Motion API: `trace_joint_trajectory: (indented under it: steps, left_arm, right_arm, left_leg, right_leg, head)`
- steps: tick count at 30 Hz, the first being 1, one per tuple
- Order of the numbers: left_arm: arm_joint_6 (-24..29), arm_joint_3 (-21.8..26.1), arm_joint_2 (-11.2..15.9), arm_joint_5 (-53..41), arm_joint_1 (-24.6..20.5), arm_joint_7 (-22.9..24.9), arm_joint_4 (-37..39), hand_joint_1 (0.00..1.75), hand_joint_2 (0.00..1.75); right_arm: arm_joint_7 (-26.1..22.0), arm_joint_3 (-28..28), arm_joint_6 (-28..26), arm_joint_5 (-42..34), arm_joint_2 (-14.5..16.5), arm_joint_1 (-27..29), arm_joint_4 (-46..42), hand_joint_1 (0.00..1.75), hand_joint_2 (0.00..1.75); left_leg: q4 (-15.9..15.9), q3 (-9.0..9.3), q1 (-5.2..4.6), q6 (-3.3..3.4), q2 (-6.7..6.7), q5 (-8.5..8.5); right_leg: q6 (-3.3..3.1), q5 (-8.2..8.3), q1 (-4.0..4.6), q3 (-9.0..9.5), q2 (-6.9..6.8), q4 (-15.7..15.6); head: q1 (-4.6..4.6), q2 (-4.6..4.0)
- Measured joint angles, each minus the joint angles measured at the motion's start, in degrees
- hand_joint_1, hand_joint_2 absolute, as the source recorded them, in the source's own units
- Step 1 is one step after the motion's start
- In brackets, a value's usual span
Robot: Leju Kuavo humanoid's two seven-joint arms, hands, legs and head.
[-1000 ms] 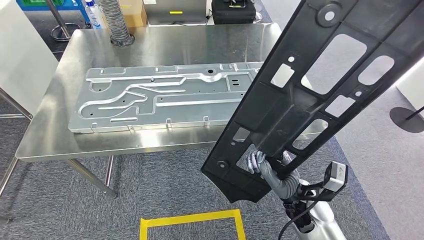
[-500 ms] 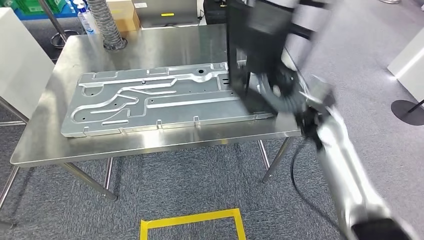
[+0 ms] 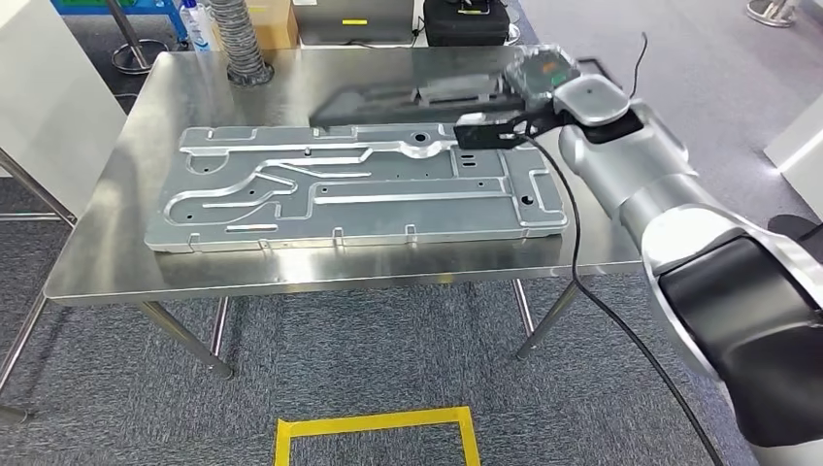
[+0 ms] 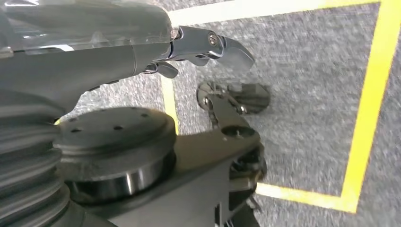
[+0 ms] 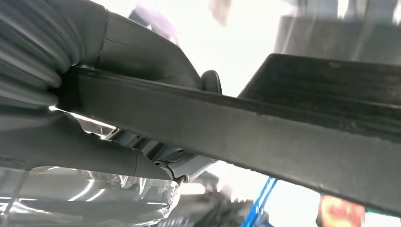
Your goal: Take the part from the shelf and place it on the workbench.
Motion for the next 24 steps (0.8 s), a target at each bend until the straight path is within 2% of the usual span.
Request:
trace_joint_trajectory:
  steps: [1, 2, 3, 4, 5, 6, 8, 9, 10, 12, 13, 14, 15, 16, 17, 19, 20, 23, 24]
  left_arm:
    - [0.11, 0.02, 0.0, 0.11, 0.1, -0.03, 0.0, 0.0, 1.75]
    - [0.21, 0.03, -0.01, 0.2, 0.16, -0.1, 0.0, 0.0, 1.75]
    - [0.27, 0.04, -0.04, 0.31, 0.19, -0.2, 0.0, 0.0, 1.75]
    - [0.31, 0.05, -0.08, 0.39, 0.2, -0.31, 0.0, 0.0, 1.75]
    - [0.32, 0.07, -0.12, 0.43, 0.21, -0.39, 0.0, 0.0, 1.75]
    - [0.32, 0.08, -0.16, 0.47, 0.25, -0.45, 0.0, 0.0, 1.75]
    - [0.32, 0.08, -0.17, 0.48, 0.33, -0.54, 0.0, 0.0, 1.75]
    - [0.32, 0.09, -0.18, 0.48, 0.35, -0.6, 0.0, 0.0, 1.75]
    - [0.31, 0.09, -0.17, 0.48, 0.36, -0.68, 0.0, 0.0, 1.75]
    - [0.31, 0.1, -0.16, 0.42, 0.39, -0.81, 0.0, 0.0, 1.75]
    - [0.35, 0.1, -0.15, 0.36, 0.4, -0.86, 0.0, 0.0, 1.75]
    - [0.46, 0.1, -0.14, 0.23, 0.4, -0.88, 0.0, 0.0, 1.75]
    - [0.65, 0.09, -0.13, 0.05, 0.39, -0.92, 0.0, 0.0, 1.75]
    - [0.9, 0.08, -0.12, -0.17, 0.37, -0.93, 0.0, 0.0, 1.75]
    - [1.21, 0.06, -0.11, -0.45, 0.36, -0.95, 0.0, 0.0, 1.75]
    - [1.74, 0.0, -0.11, -0.78, 0.31, -0.92, 0.0, 0.0, 1.75]
    - [1.98, -0.02, -0.11, -0.76, 0.28, -0.9, 0.0, 0.0, 1.31]
    - [2.35, 0.04, -0.11, -0.2, 0.27, -0.88, 0.0, 0.0, 0.0]
    - [2.34, 0.07, -0.11, 0.04, 0.25, -0.87, 0.0, 0.0, 0.0]
  right_arm:
    - [-0.03, 0.21, -0.03, -0.32, 0.3, 0.2, 0.9, 1.75, 1.75]
    - [-0.1, 0.33, -0.09, -0.68, 0.56, 0.3, 1.6, 1.75, 1.75]
    - [-0.22, 0.42, -0.24, -1.04, 0.83, 0.33, 2.19, 1.75, 1.75]
    - [-0.33, 0.48, -0.39, -1.43, 1.08, 0.37, 2.73, 1.75, 1.75]
    - [-0.42, 0.51, -0.54, -1.76, 1.36, 0.46, 3.22, 1.75, 1.75]
    - [-0.48, 0.52, -0.65, -2.0, 1.6, 0.6, 3.64, 1.75, 1.75]
    - [-0.61, 0.52, -0.7, -2.36, 2.04, 0.95, 4.32, 1.75, 1.75]
    - [-0.71, 0.52, -0.73, -2.59, 2.22, 1.07, 4.62, 1.75, 1.75]
    - [-0.82, 0.51, -0.78, -2.88, 2.46, 1.16, 4.89, 1.75, 1.75]
    - [-0.96, 0.49, -0.88, -3.37, 2.88, 1.37, 5.36, 1.75, 1.75]
    - [-1.01, 0.49, -0.92, -3.51, 3.04, 1.55, 5.56, 1.31, 1.31]
    - [-1.09, 0.47, -0.94, -3.59, 3.18, 1.79, 5.75, 0.87, 0.87]
    - [-1.2, 0.43, -0.95, -3.67, 3.28, 2.02, 5.92, 0.44, 0.44]
    - [-1.3, 0.34, -0.95, -3.74, 3.38, 2.19, 6.07, 0.0, 0.0]
    - [-1.41, 0.19, -0.95, -3.8, 3.49, 2.29, 6.18, 0.0, 0.0]
    - [-1.51, -0.22, -0.95, -3.91, 3.66, 2.31, 6.38, 0.0, 0.0]
    - [-1.54, -0.45, -0.96, -3.97, 3.7, 2.31, 6.46, 0.0, 0.0]
    - [-1.62, -1.08, -1.01, -4.21, 3.72, 2.3, 6.69, 0.0, 0.0]
    - [-1.67, -1.32, -1.05, -4.27, 3.73, 2.27, 6.76, 0.0, 0.0]
  left_leg:
    - [0.03, 0.14, -0.03, -0.07, -0.06, -0.16]
    - [0.05, 0.29, -0.06, -0.19, -0.07, -0.35]
    - [0.09, 0.35, -0.18, -0.37, -0.05, -0.55]
    - [0.12, 0.35, -0.27, -0.57, 0.0, -0.72]
    - [0.12, 0.33, -0.34, -0.79, 0.06, -0.84]
    - [0.06, 0.32, -0.38, -1.02, 0.14, -0.9]
    - [0.17, 0.4, -0.39, -1.57, 0.21, -1.29]
    - [1.01, 0.1, -0.4, -1.84, 0.24, -2.01]
    - [3.03, -0.73, -0.39, -2.08, 0.25, -3.26]
    - [10.18, -4.04, -0.26, -2.4, 0.26, -6.68]
    - [13.93, -5.93, -0.2, -2.54, 0.26, -7.95]
    - [16.18, -7.22, -0.14, -2.65, 0.27, -8.22]
    - [16.29, -7.55, -0.06, -2.74, 0.27, -7.38]
    - [14.0, -6.73, 0.03, -2.77, 0.28, -5.47]
    - [10.02, -5.06, 0.12, -2.76, 0.28, -3.03]
    - [2.98, -1.8, 0.09, -2.49, 0.24, -0.23]
    - [1.28, -1.04, 0.01, -2.26, 0.2, 0.08]
    - [0.48, -0.76, -0.15, -1.24, 0.16, -0.02]
    - [0.26, -0.61, -0.09, -0.89, 0.19, 0.11]
  right_leg:
    - [-0.18, 2.2, 0.02, 0.92, 0.01, -2.91]
    - [-0.46, 4.66, 0.07, 2.52, 0.0, -7.27]
    - [-0.78, 6.45, 0.28, 4.16, 0.0, -11.17]
    - [-1.09, 7.54, 0.46, 5.38, 0.02, -14.15]
    - [-1.35, 7.8, 0.67, 5.99, 0.07, -15.67]
    - [-1.56, 7.56, 0.86, 6.15, 0.14, -15.89]
    - [-2.04, 7.53, 0.65, 6.38, 0.22, -16.4]
    - [-2.34, 7.54, 0.48, 6.6, 0.21, -16.64]
    - [-2.63, 7.57, 0.29, 6.84, 0.19, -16.89]
    - [-3.03, 7.46, 0.24, 7.11, 0.21, -17.0]
    - [-3.11, 7.38, 0.26, 7.19, 0.28, -16.98]
    - [-3.12, 7.29, 0.26, 7.3, 0.36, -16.94]
    - [-3.07, 7.17, 0.24, 7.44, 0.46, -16.87]
    - [-2.96, 7.0, 0.21, 7.59, 0.57, -16.75]
    - [-2.77, 6.77, 0.16, 7.76, 0.66, -16.56]
    - [-2.27, 6.32, 0.25, 7.78, 0.82, -16.05]
    - [-1.96, 6.22, 0.33, 7.68, 0.86, -15.87]
    - [-1.01, 6.21, 0.24, 7.54, 0.89, -15.86]
    - [-0.74, 5.72, 0.15, 7.36, 0.86, -15.32]
  head:
    - [0.0, 0.0]
    - [0.0, 0.0]
    - [0.0, 0.0]
    - [0.0, 0.0]
    - [0.0, 0.0]
    - [0.0, 0.0]
    - [0.0, 0.0]
    - [0.0, 0.0]
    - [0.0, 0.0]
    - [0.0, 0.0]
    - [0.0, 0.0]
    - [0.0, 0.0]
    - [0.0, 0.0]
    - [0.0, 0.0]
    - [0.0, 0.0]
    - [0.0, 0.0]
    - [0.01, 0.0]
    - [0.0, 0.0]
    - [-0.01, 0.0]
